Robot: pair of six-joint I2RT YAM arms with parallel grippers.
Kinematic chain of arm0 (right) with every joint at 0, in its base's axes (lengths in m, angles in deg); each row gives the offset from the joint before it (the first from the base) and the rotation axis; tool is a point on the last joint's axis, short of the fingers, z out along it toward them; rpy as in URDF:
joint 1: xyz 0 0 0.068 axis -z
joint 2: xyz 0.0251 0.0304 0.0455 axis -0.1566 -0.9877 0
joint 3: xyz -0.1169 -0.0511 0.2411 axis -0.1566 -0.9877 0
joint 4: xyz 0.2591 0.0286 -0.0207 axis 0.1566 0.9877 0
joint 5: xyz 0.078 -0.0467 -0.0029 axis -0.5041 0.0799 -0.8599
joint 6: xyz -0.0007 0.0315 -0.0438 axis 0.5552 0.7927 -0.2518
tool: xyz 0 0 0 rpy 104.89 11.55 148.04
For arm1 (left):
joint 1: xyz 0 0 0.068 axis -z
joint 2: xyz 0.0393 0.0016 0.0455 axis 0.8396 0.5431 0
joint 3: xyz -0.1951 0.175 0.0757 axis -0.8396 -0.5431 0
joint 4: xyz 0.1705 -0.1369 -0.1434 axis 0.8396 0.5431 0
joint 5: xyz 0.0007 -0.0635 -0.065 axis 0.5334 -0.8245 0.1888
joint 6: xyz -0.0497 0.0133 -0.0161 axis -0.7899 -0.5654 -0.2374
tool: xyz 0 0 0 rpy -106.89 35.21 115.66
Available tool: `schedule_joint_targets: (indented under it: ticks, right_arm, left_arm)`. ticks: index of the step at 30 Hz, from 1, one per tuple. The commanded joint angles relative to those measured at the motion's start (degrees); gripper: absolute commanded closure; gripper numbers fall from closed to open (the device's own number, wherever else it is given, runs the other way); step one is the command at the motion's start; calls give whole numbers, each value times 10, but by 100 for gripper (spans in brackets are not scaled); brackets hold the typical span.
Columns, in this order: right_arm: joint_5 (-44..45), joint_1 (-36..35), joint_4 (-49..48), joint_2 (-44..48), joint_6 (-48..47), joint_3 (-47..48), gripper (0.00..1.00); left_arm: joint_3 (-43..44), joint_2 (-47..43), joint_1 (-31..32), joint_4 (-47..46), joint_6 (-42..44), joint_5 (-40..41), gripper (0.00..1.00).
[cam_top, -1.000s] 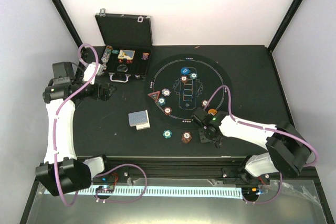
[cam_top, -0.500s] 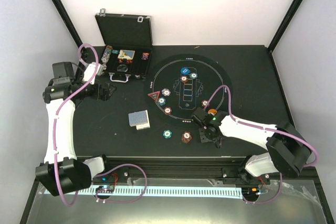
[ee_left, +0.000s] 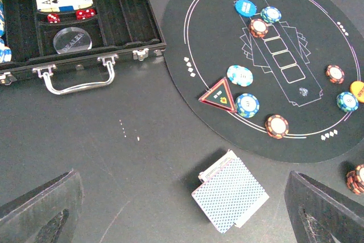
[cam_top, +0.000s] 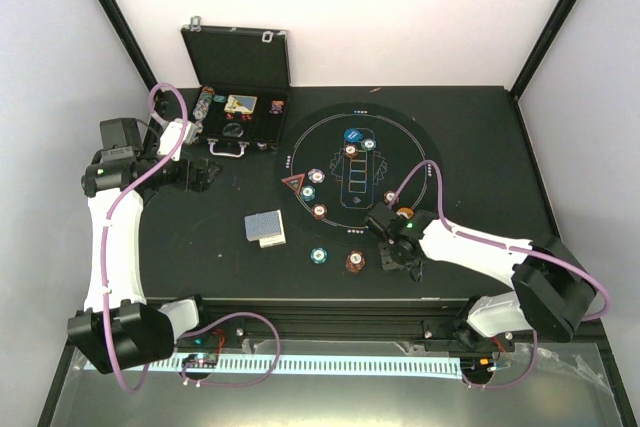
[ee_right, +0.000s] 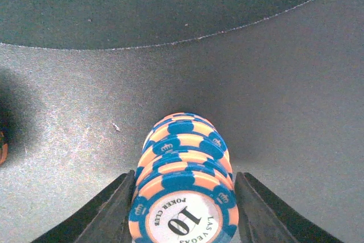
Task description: Distribute texas hold em gaming equipment
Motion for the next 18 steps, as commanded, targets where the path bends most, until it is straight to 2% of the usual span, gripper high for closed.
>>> schedule_joint_targets:
  ticks: [1, 9, 18]
  right_arm:
    - [12, -5, -1, -3, 3, 12, 53]
    - [31, -4, 36, 13, -4, 45, 66]
    - [57, 9, 91, 4, -27, 136, 70]
  left_arm:
    - [7, -3, -4, 8, 9, 2, 1]
    - [6, 0, -4, 6, 8, 0, 1]
    - [8, 1, -4, 4, 8, -2, 1]
